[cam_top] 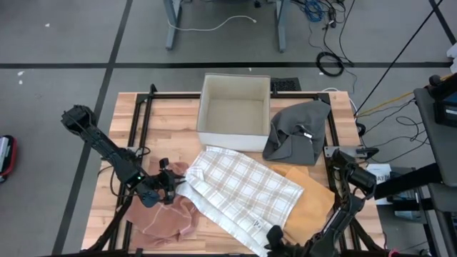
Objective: Fold towel
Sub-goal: Fold the white patterned towel
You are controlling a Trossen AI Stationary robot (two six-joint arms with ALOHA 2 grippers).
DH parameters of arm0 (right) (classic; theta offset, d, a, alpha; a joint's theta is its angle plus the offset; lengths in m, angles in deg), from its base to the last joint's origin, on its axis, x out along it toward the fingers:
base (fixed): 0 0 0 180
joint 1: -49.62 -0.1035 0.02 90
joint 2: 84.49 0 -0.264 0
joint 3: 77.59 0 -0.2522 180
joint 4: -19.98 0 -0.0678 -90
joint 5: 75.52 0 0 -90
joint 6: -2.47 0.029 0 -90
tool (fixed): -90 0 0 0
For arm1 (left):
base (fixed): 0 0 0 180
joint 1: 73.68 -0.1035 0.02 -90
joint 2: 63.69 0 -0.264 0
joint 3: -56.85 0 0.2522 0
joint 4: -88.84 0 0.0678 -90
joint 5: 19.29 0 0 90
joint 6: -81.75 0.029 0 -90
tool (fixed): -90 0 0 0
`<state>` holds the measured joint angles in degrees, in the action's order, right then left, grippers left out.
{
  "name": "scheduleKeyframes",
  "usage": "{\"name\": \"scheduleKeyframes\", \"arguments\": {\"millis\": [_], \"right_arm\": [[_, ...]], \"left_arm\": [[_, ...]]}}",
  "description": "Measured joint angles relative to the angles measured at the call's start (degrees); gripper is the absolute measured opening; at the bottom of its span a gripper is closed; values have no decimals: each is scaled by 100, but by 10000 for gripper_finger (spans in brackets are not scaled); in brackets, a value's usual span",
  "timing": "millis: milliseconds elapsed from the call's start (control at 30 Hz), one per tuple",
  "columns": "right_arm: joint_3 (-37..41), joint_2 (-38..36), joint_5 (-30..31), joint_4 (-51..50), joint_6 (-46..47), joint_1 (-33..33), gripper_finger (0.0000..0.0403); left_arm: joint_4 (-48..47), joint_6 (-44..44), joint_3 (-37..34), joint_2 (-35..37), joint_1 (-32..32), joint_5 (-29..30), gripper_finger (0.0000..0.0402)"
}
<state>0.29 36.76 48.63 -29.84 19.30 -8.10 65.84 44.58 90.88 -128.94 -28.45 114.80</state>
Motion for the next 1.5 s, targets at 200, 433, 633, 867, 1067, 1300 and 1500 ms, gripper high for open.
{"name": "scheduleKeyframes", "arguments": {"millis": [200,433,633,867,1067,1300,1500], "right_arm": [[2,226,-388,63,-51,188,112],[2,295,-583,45,39,267,97],[2,295,-810,34,69,328,26],[2,295,-877,34,145,366,5],[2,293,-858,31,223,366,15],[2,286,-854,38,491,393,99],[3,282,-865,-32,650,471,119]], "left_arm": [[36,-2,0,0,1,2,74],[36,-4,0,0,2,10,74],[37,-9,0,0,-31,26,74],[35,-17,0,0,-111,28,74],[35,-17,0,0,-111,26,74],[35,-17,0,0,-111,26,74],[35,-20,0,0,-111,24,74]]}}
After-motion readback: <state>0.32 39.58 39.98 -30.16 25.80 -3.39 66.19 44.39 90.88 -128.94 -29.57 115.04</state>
